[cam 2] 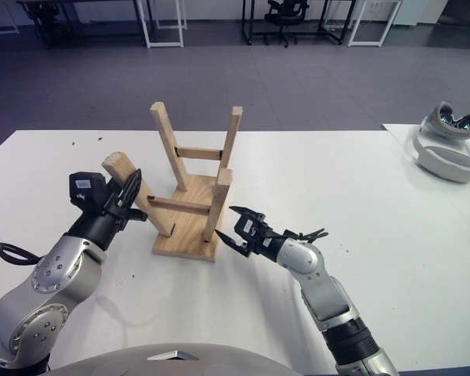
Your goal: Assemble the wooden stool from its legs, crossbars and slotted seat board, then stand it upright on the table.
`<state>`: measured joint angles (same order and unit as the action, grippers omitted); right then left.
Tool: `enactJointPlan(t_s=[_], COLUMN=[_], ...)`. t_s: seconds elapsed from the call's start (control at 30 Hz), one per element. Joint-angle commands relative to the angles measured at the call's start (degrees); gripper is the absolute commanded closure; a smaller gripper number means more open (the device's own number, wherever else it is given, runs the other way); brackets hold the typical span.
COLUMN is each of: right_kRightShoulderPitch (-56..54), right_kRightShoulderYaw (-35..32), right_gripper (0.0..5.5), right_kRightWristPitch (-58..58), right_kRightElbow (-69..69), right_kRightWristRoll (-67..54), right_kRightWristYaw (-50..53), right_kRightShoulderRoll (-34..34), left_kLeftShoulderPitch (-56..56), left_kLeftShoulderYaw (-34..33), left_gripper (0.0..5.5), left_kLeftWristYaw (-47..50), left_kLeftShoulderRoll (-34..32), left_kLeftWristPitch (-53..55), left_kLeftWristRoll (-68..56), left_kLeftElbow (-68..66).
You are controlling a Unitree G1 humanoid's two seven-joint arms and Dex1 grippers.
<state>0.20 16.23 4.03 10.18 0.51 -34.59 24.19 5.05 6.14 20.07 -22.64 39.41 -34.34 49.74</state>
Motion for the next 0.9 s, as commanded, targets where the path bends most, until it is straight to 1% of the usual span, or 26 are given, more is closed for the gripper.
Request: enactJointPlan(t_s=[0.03, 0.07, 0.13, 0.17, 0.23, 0.3, 0.37, 0.43, 0.5, 0.53, 0.6, 0.67, 0.73, 0.8, 0.83, 0.9], right_kRightShoulderPitch=[-0.3, -0.3, -0.4, -0.5, -0.5, -0.2, 0.6, 1.3, 1.0, 0.3, -1.9, -8.6, -17.7, -25.9, -29.6, -35.9], right_kRightShoulderYaw=[0.6, 0.6, 0.7, 0.6, 0.2, -1.4, -5.6, -11.2, -17.0, -20.2, -25.4, -29.7, -31.9, -32.5, -32.5, -32.5], right_gripper=[2.11, 2.11, 2.11, 2.11, 2.11, 2.11, 2.11, 2.11, 2.11, 2.11, 2.11, 2.11, 2.11, 2.11, 2.11, 2.11], right_kRightWristPitch=[0.9, 1.0, 1.1, 1.1, 1.0, 1.2, 3.4, 6.4, 10.2, 12.2, 15.5, 19.8, 25.7, 30.8, 32.4, 35.0], right_kRightElbow=[1.7, 1.7, 1.6, 1.6, 1.4, 1.9, 3.7, 6.5, 10.2, 11.8, 13.9, 15.3, 18.0, 20.4, 20.9, 21.8], right_kRightWristRoll=[0.6, 0.7, 0.7, 0.8, 0.8, 0.0, -3.0, -6.1, -9.9, -11.9, -15.5, -21.0, -29.7, -39.5, -44.0, -54.2], right_kRightWristYaw=[-0.1, 0.0, 0.2, 0.2, 0.7, 1.9, 4.6, 7.5, 9.5, 10.1, 10.7, 11.7, 13.8, 16.4, 17.7, 21.1], right_kRightShoulderRoll=[-0.2, -0.3, -0.4, -0.4, -0.4, -1.0, -2.3, -3.3, -3.1, -2.4, -0.7, 0.3, -0.6, -2.3, -3.2, -5.2], left_kLeftShoulderPitch=[3.5, 3.5, 3.5, 3.2, 2.4, 2.1, 2.8, 5.0, 7.7, 8.3, 7.3, 2.1, -9.9, -24.4, -30.1, -36.2], left_kLeftShoulderYaw=[4.8, 5.0, 4.9, 4.4, 3.9, 3.7, 3.5, 2.4, -1.0, -3.8, -8.7, -14.0, -19.1, -22.1, -22.7, -23.7], left_gripper=[3.9, 3.65, 3.38, 3.16, 2.89, 2.89, 2.89, 2.89, 2.89, 2.89, 2.89, 2.89, 2.89, 2.89, 2.89, 2.89], left_kLeftWristYaw=[-3.1, -3.8, -5.0, -5.5, -7.1, -10.1, -12.5, -13.5, -15.1, -16.6, -20.0, -22.3, -25.9, -29.0, -30.5, -32.7], left_kLeftShoulderRoll=[-2.7, -2.5, -2.0, -1.6, -1.3, -1.3, -1.3, -0.7, -1.6, -2.5, -2.9, -3.2, -7.7, -11.5, -12.2, -11.3], left_kLeftWristPitch=[8.5, 8.7, 8.3, 7.5, 4.7, -0.1, -4.2, -6.1, -8.0, -9.5, -13.0, -14.7, -15.1, -13.4, -12.3, -9.2], left_kLeftWristRoll=[3.8, 4.7, 6.4, 7.4, 9.3, 11.0, 12.8, 13.9, 14.9, 15.0, 13.5, 9.7, 6.0, 1.1, -1.9, -8.8], left_kLeftElbow=[-6.0, -6.8, -7.7, -7.3, -6.2, -3.6, -1.6, -0.1, 1.3, 1.9, 3.3, 5.2, 2.6, -5.0, -9.1, -17.4])
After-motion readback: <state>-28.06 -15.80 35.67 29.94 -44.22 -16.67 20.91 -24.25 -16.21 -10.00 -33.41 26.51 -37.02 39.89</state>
